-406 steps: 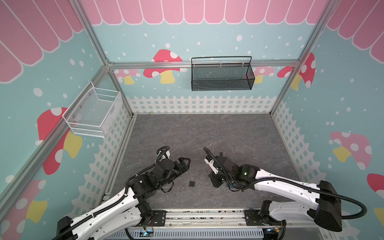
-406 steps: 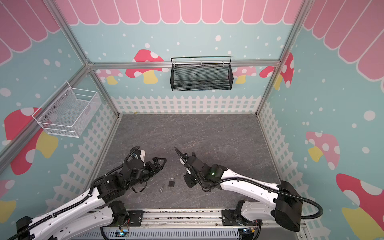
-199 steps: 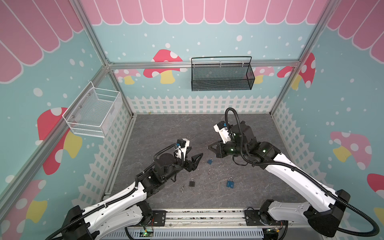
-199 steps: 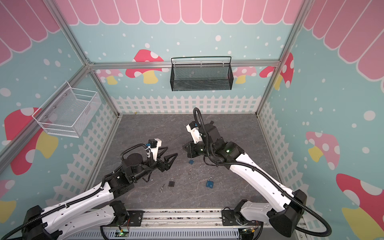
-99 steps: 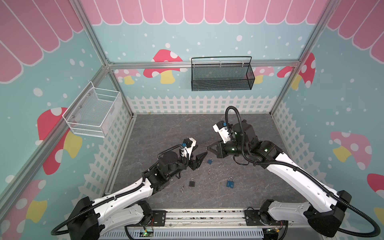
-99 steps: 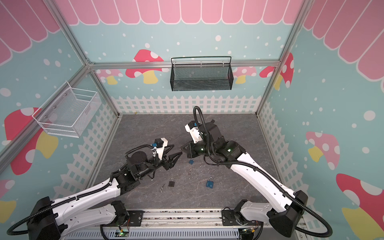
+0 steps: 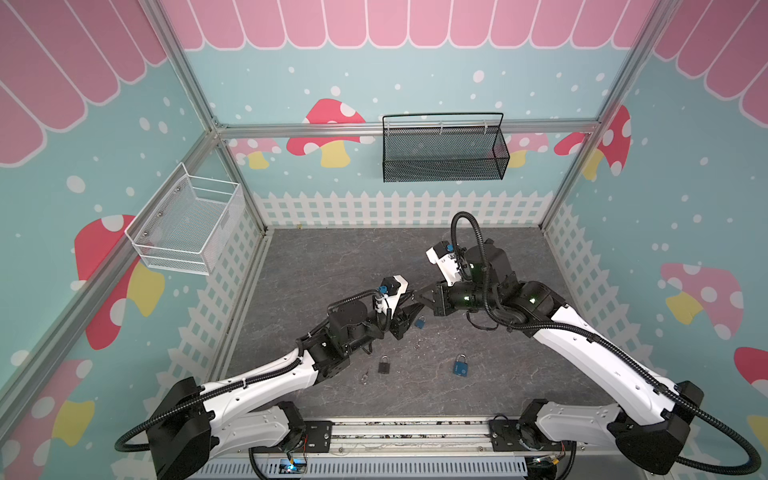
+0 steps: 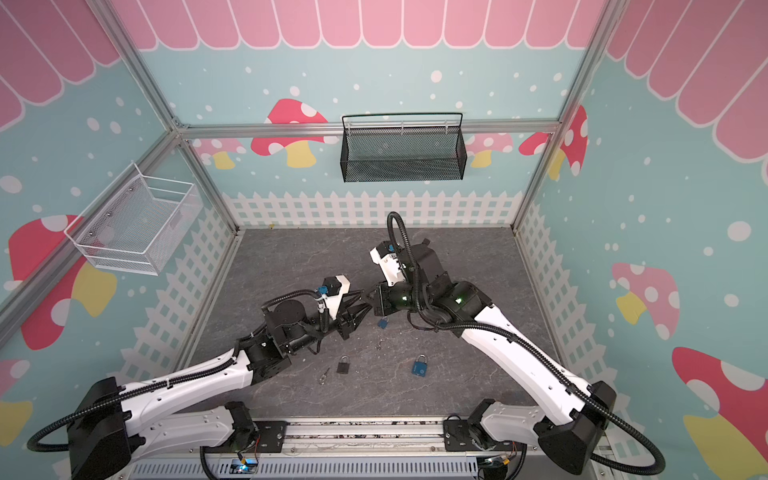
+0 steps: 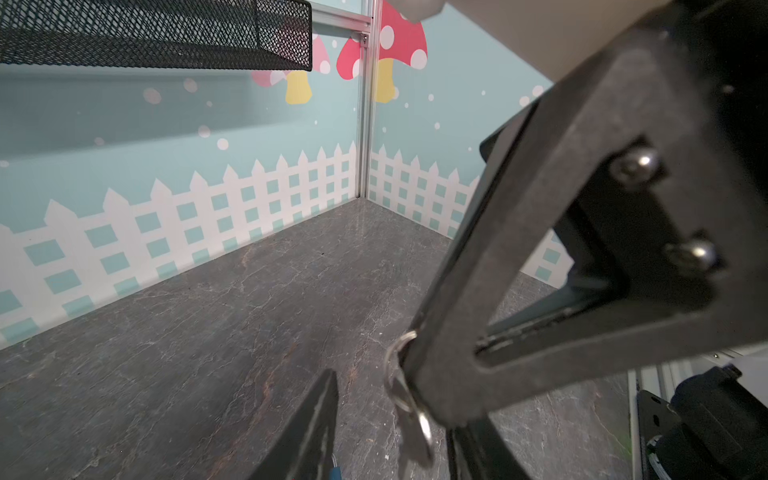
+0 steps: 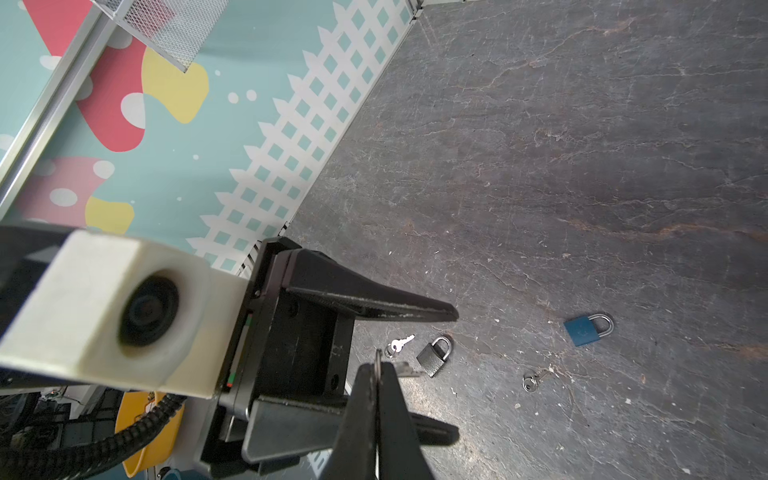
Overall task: Unlock with the key
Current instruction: 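Lift the key with the right gripper toward the left gripper while the left gripper approaches, then close the left gripper on the key ring held by the right gripper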
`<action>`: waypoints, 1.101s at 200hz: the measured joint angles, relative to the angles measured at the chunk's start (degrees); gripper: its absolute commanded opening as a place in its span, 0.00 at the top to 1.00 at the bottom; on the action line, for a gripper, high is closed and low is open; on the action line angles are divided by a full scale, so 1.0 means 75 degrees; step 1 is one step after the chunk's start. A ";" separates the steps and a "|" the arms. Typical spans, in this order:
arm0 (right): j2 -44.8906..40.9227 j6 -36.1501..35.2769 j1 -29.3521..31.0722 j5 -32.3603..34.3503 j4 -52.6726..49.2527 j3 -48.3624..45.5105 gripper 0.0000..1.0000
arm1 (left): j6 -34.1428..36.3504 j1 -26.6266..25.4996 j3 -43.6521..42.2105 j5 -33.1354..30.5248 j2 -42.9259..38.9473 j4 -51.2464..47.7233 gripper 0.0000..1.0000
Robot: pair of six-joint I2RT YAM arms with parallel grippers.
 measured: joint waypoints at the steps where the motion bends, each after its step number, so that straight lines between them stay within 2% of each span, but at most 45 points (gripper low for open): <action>1: -0.0003 0.0000 0.0000 0.0003 0.0000 0.0000 1.00 | 0.0000 0.0000 0.0000 0.0000 0.0003 0.0006 0.61; 47: -0.0105 0.0114 -0.0044 0.0131 0.0006 0.0000 1.00 | -0.0067 -0.0035 -0.0026 -0.0111 0.0003 0.0224 0.71; 91: -0.0131 0.0230 -0.0093 0.0216 0.0026 0.0000 1.00 | -0.0119 -0.0055 -0.0064 -0.0140 0.0003 0.0268 0.76; 111: -0.0166 0.0294 -0.0093 0.0204 0.0067 0.0000 1.00 | -0.0163 -0.0055 -0.0064 -0.0137 0.0003 0.0274 0.84; 141: -0.0198 0.0370 -0.0099 0.0204 0.0096 0.0000 1.00 | -0.0184 -0.0055 -0.0064 -0.0105 0.0003 0.0402 0.87; 174: -0.0201 0.0431 -0.0119 0.0201 0.0189 -0.0003 1.00 | -0.0195 -0.0061 -0.0064 -0.0082 0.0020 0.0551 1.00; 220: -0.0245 0.0458 -0.0149 0.0195 0.0230 -0.0006 1.00 | -0.0146 -0.0061 -0.0064 -0.0076 0.0009 0.0603 1.00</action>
